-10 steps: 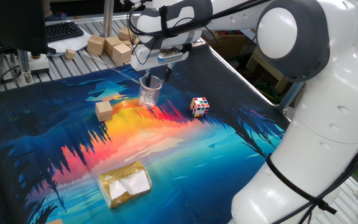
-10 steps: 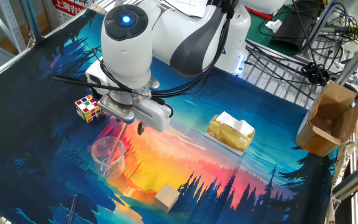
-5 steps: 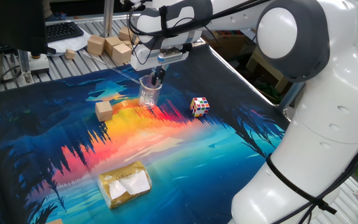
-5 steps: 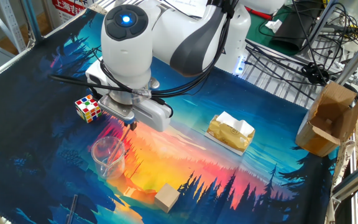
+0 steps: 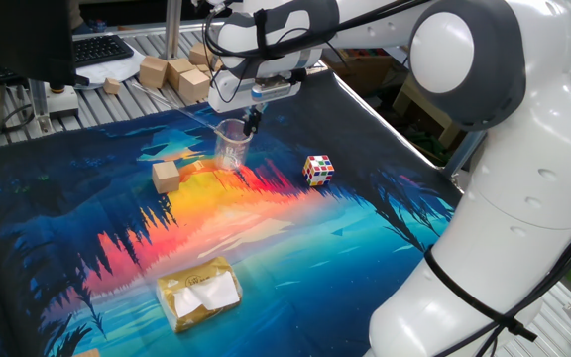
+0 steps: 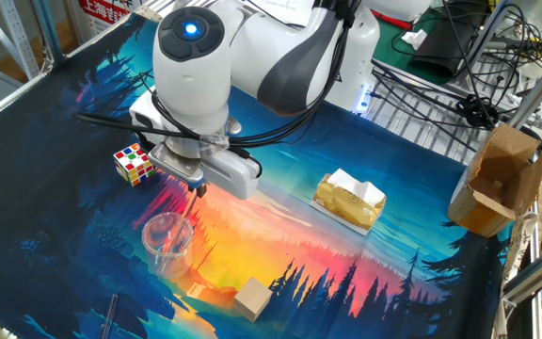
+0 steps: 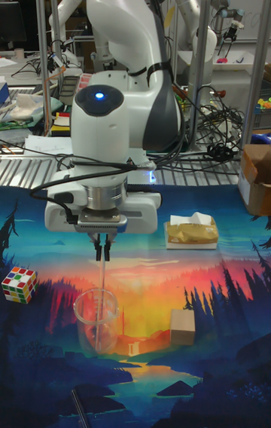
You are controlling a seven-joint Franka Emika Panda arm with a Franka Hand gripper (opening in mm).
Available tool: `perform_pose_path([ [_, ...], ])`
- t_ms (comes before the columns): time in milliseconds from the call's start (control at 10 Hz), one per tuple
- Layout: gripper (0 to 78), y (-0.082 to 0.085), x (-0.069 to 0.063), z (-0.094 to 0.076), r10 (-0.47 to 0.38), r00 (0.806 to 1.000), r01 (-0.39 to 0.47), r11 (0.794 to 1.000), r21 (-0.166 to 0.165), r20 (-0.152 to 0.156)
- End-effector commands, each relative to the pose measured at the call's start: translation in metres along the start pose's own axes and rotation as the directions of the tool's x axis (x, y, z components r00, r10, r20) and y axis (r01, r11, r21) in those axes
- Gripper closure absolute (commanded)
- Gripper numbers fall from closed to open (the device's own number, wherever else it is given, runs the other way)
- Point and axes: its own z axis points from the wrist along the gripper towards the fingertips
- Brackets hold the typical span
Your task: Shake the test tube
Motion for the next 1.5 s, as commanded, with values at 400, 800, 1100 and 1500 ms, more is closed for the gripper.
perform_pose_path([
  [400, 76.4, -0.003, -0.011, -0.024, 0.016, 1.0, -0.016, 1.0, 0.011, -0.007],
  [800, 76.4, -0.006, -0.016, -0.034, 0.008, 1.0, -0.007, 1.0, 0.014, -0.021],
  [1100, 76.4, -0.005, -0.014, -0.041, 0.013, 0.999, -0.012, 1.0, 0.023, -0.039],
  [1500, 76.4, -0.006, -0.007, -0.058, 0.017, 0.997, -0.015, 0.999, 0.032, -0.076],
])
